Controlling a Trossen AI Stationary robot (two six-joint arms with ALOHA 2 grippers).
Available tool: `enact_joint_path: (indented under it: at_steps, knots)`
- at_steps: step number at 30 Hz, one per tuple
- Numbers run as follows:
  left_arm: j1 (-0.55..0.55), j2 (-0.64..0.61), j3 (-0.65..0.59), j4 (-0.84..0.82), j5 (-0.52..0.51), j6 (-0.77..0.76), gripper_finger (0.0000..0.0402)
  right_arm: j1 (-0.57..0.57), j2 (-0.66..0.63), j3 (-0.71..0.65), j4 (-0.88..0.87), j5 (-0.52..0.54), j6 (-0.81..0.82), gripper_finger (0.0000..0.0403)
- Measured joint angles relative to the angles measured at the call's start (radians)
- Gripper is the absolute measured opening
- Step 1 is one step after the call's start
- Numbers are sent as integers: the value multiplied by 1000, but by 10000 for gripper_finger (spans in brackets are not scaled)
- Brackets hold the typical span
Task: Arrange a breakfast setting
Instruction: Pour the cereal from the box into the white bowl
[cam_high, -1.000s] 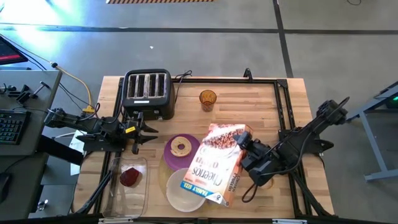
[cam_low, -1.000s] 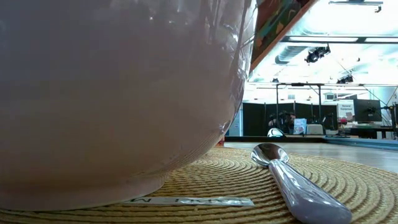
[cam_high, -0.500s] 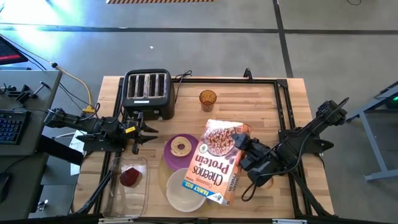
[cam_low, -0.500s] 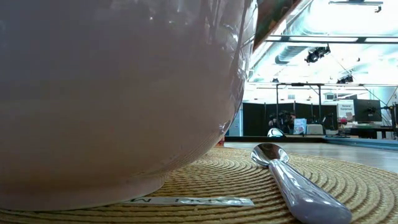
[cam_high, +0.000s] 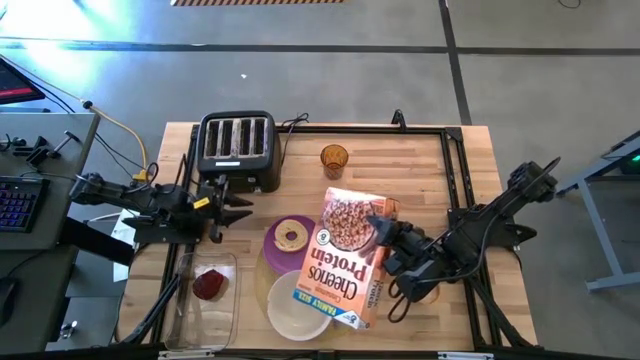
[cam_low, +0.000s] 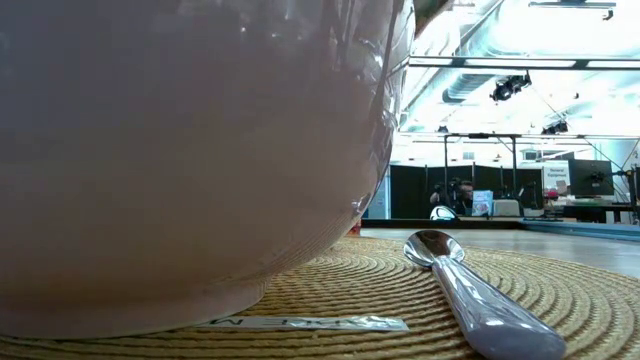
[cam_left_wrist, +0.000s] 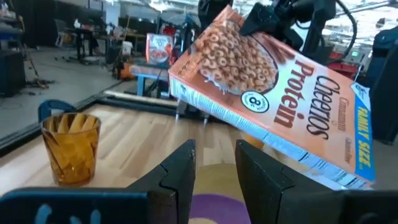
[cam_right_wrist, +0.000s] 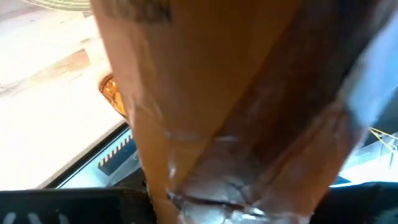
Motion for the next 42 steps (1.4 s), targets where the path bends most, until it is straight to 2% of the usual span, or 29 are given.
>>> enact_joint_path:
  at_steps: [11,19,26,42]
  knots:
    - [0,60,33,4,0,-16,104,-26,55,0,19,0,-71,161]
    - [0,62,34,4,0,-25,104,-17,58,0,37,75,-118,161]
    - [0,62,34,4,6,-33,104,16,58,0,156,98,-206,161]
    - [0,62,34,4,8,-32,104,34,58,0,197,97,-282,161]
